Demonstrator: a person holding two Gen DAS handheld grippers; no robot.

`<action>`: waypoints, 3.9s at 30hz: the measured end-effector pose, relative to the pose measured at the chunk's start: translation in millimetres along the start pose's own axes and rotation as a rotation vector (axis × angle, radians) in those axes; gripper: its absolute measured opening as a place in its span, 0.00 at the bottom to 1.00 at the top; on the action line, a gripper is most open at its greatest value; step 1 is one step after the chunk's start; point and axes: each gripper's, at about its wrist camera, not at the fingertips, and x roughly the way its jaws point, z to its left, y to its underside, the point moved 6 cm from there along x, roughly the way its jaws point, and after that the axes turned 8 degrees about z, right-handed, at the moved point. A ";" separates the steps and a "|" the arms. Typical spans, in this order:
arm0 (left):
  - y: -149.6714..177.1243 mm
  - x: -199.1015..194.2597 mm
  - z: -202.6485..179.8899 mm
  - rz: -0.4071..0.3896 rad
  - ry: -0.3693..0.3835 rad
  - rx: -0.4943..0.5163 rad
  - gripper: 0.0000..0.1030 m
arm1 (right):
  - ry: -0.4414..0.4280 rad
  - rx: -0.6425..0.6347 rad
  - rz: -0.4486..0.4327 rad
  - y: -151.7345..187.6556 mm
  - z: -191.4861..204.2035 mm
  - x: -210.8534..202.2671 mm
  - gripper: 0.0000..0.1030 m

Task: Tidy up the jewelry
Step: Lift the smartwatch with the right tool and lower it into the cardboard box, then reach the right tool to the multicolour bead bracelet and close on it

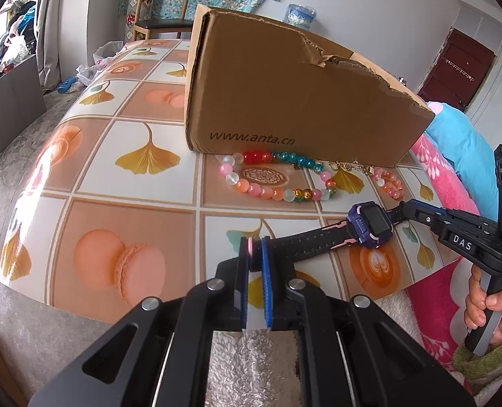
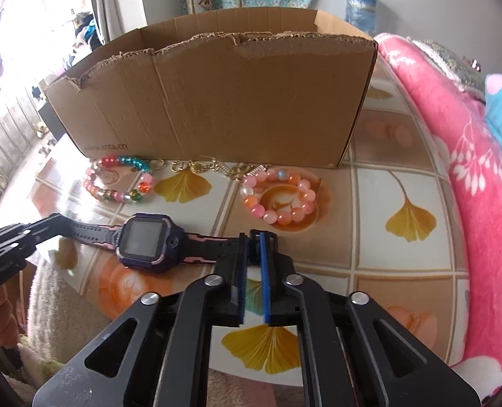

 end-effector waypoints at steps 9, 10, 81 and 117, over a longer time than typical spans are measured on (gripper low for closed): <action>-2.9 -8.5 -11.3 -0.045 -0.064 0.053 0.04 | -0.001 0.011 -0.062 7.2 3.9 -22.1 0.00; -4.2 -13.6 -14.6 -0.058 -0.066 0.062 0.04 | -0.006 0.013 -0.071 7.9 4.3 -26.6 0.00; -74.6 -66.7 15.9 -0.139 -0.005 0.030 0.85 | -0.433 -0.136 -0.058 -97.9 35.3 -106.6 0.47; -27.9 15.0 10.1 -0.049 -0.093 0.090 0.94 | -0.327 0.002 0.048 -56.8 95.7 20.4 0.35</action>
